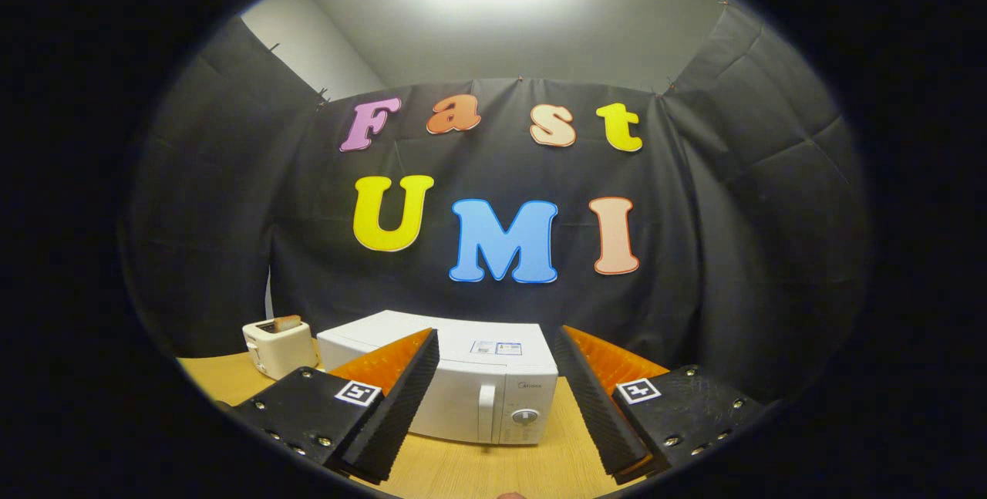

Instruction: Open the microwave, put the food inside, and close the microwave door.

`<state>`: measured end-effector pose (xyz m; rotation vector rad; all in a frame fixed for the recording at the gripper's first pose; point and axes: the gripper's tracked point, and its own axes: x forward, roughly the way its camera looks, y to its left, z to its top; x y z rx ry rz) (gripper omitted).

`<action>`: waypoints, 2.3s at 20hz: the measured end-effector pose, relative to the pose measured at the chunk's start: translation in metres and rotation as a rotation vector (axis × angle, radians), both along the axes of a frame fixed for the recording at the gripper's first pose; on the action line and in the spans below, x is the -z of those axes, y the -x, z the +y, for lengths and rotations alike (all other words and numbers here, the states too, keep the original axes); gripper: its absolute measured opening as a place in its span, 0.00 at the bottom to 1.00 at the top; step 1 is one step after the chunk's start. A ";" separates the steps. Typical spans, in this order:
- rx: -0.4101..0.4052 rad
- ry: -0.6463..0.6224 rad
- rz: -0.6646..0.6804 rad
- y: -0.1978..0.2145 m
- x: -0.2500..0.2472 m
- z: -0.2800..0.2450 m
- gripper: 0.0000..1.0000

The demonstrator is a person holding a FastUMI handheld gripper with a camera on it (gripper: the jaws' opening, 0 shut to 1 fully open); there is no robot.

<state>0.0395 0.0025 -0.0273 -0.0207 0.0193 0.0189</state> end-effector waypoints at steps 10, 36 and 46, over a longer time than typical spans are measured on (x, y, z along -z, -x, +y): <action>-0.013 -0.023 0.155 -0.083 0.087 -0.001 0.96; 0.023 -0.061 0.546 -0.123 0.239 0.025 0.04; -0.062 0.019 0.619 -0.054 0.229 0.041 0.04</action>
